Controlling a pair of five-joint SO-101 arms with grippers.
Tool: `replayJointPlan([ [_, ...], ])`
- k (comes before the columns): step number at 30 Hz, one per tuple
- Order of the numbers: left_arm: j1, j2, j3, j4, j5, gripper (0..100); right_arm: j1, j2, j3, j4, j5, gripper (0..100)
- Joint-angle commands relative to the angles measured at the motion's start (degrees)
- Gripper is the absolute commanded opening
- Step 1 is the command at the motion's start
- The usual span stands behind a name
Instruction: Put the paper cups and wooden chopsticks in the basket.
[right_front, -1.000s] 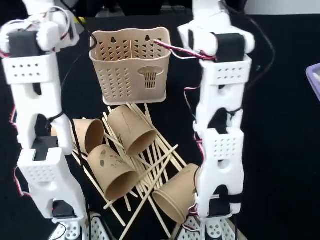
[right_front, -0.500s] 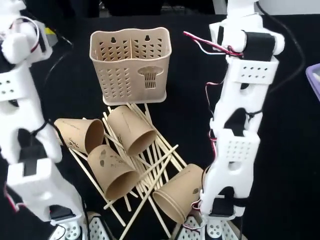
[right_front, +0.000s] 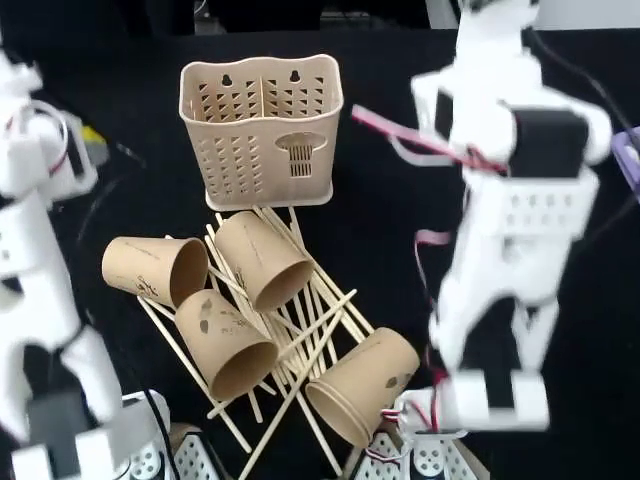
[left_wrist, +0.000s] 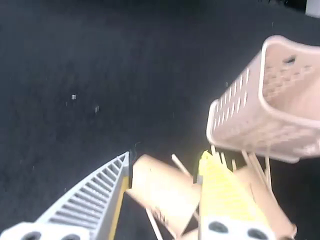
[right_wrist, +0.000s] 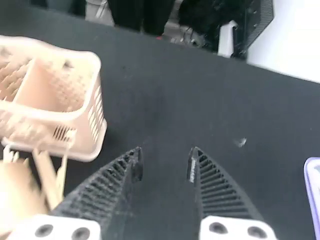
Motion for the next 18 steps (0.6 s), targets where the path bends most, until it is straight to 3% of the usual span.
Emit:
replayJointPlan([
  [1, -0.3, -11.3, 12.9, -1.5, -0.5, 22, -3.2, -15.7, 20.5, 1.1, -0.4, 16.0],
  [6, -0.3, -25.0, 39.5, -14.4, -0.5, 22, -8.2, -33.0, 48.0, -4.2, 5.1, 16.0],
  [11, -0.3, -35.3, 62.7, -28.0, -0.1, 23, -14.2, -48.8, 76.1, -17.5, 10.8, 16.0],
  [18, -0.3, -42.6, 77.0, -37.5, 0.0, 22, -26.9, -64.8, 104.7, -39.2, 11.2, 16.0],
])
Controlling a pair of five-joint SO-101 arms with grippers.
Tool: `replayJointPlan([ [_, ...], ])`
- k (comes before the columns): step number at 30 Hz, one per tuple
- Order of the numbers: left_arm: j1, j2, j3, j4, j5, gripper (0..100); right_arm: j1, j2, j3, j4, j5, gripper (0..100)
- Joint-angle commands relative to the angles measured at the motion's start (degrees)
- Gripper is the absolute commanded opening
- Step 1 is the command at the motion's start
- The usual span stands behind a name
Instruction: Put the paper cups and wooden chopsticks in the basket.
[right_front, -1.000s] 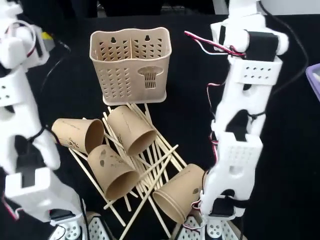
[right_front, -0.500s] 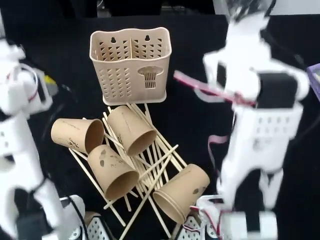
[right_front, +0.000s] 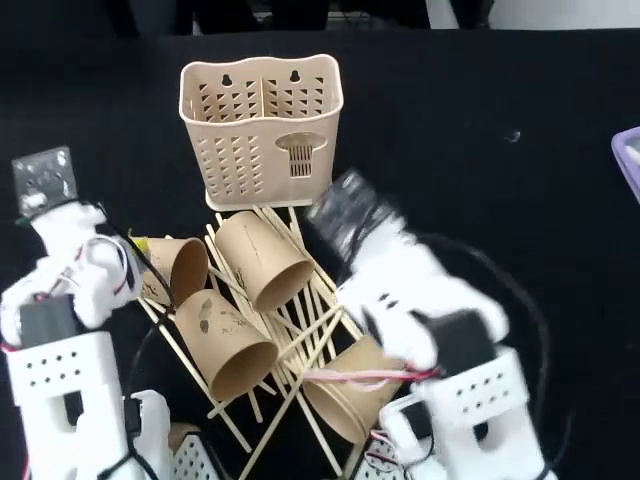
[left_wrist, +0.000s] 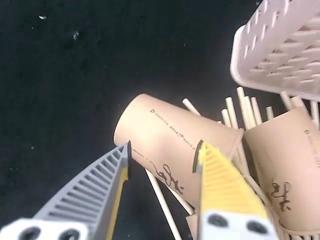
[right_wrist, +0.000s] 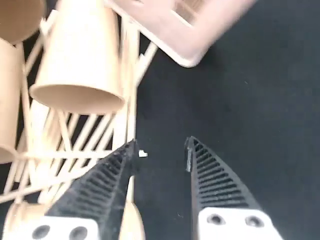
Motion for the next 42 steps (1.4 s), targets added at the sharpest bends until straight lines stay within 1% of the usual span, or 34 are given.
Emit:
replayJointPlan([
  [1, -0.5, -3.2, 3.4, -3.1, 0.2, 22, -6.6, -7.3, 10.9, -11.1, 0.6, 16.0],
  [5, -0.5, -4.7, 6.8, -3.3, 0.2, 22, -11.9, -11.1, 19.1, -18.0, 1.0, 16.1],
  [7, -0.6, -5.1, 7.9, -3.3, 0.2, 22, -13.4, -11.5, 22.2, -20.7, 3.3, 17.8],
  [11, -0.6, -5.7, 9.0, -3.3, 0.0, 22, -12.3, -11.5, 25.4, -26.5, 4.3, 25.7],
  [19, -0.6, -5.7, 9.4, -3.3, 0.0, 22, -11.7, -11.5, 26.1, -31.9, 4.7, 26.1],
  [27, -0.6, -5.7, 9.4, -3.1, 0.0, 22, -11.8, -11.5, 26.2, -32.0, 5.2, 26.3],
  [32, -0.6, -5.7, 9.4, -3.0, -0.1, 22, -11.8, -11.6, 26.1, -27.1, 11.0, 26.2],
  [35, -0.6, -5.7, 9.4, -3.0, -0.2, 22, -11.8, -11.6, 26.5, -26.3, 13.8, 26.1],
  [38, -0.6, -5.7, 9.4, -3.0, -0.2, 22, -11.8, -11.5, 26.8, -27.1, 14.3, 26.1],
  [42, -0.6, -5.7, 9.4, -3.0, -0.2, 22, -11.8, -11.4, 28.7, -31.5, 14.2, 26.1],
])
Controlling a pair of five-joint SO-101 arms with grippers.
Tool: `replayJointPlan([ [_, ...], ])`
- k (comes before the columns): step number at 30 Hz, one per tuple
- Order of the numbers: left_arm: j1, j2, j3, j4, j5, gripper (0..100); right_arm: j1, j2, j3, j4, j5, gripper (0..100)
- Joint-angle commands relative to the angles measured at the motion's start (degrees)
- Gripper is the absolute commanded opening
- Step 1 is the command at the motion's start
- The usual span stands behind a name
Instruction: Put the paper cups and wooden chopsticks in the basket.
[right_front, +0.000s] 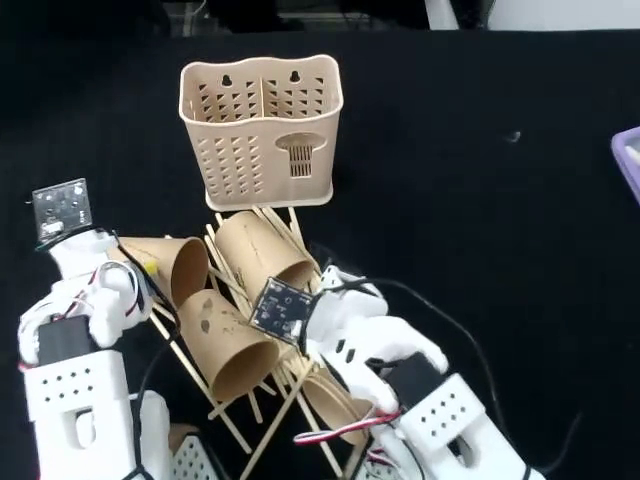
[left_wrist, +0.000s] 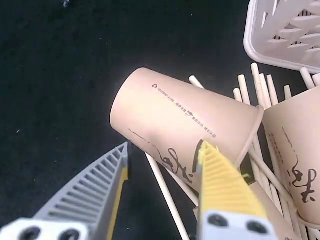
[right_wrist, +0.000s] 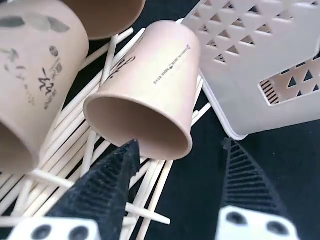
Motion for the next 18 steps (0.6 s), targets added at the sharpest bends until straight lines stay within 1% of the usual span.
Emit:
replayJointPlan([
  [1, -0.4, -0.8, -0.5, -0.7, -0.1, 22, 0.5, -1.0, 0.6, -3.4, 0.5, 26.1],
  [10, -0.4, -0.8, -0.5, -0.7, -0.1, 22, 0.6, -0.1, -1.0, -3.8, 0.6, 26.1],
  [18, -0.4, -0.8, -0.5, -0.6, -0.2, 22, 0.6, 15.5, -10.1, -3.8, 0.3, 26.1],
])
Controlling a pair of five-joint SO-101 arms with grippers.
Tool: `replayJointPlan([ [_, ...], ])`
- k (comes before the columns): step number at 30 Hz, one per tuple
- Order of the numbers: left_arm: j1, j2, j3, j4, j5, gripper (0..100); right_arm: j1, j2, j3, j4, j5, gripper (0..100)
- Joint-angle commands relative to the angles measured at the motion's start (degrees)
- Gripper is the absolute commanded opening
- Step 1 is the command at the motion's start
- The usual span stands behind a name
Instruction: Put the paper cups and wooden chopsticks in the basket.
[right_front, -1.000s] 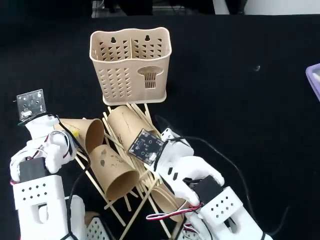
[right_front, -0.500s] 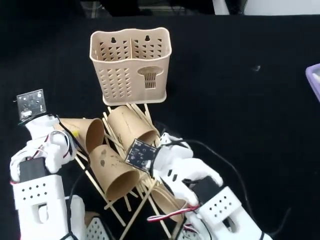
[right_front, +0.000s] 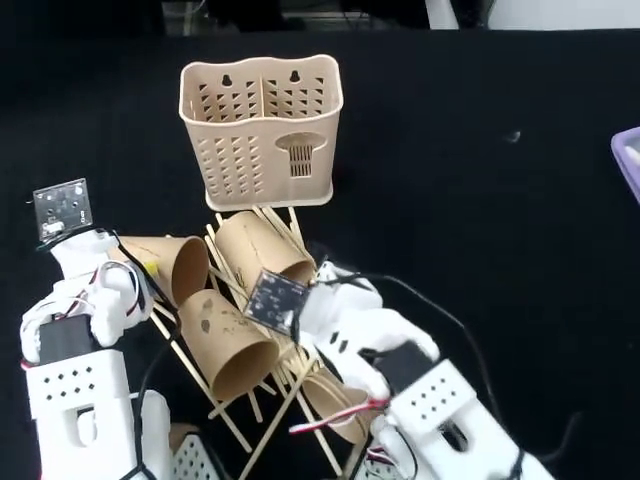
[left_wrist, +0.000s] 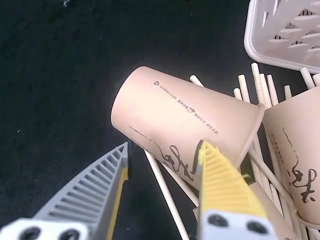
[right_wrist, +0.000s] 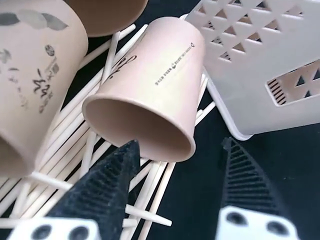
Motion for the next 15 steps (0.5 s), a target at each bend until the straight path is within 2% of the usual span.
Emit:
replayJointPlan([
  [1, -0.6, -0.8, -0.5, -0.6, -0.2, 22, 0.6, 7.0, -7.3, -1.4, 0.3, 26.1],
  [6, -0.6, -0.7, -0.5, -0.6, -0.2, 22, 0.6, 13.8, -12.4, -1.8, 0.7, 26.1],
  [10, -0.6, -0.7, -0.4, -0.5, -0.2, 22, 0.6, 18.3, -12.2, -6.9, 0.4, 25.8],
  [13, -0.6, -0.7, -0.4, -0.5, -0.2, 22, 0.8, 20.4, -12.0, -9.8, 0.3, 19.7],
  [15, -0.6, -0.6, -0.4, -0.5, -0.2, 22, 0.8, 20.5, -12.0, -10.4, 0.2, 10.6],
])
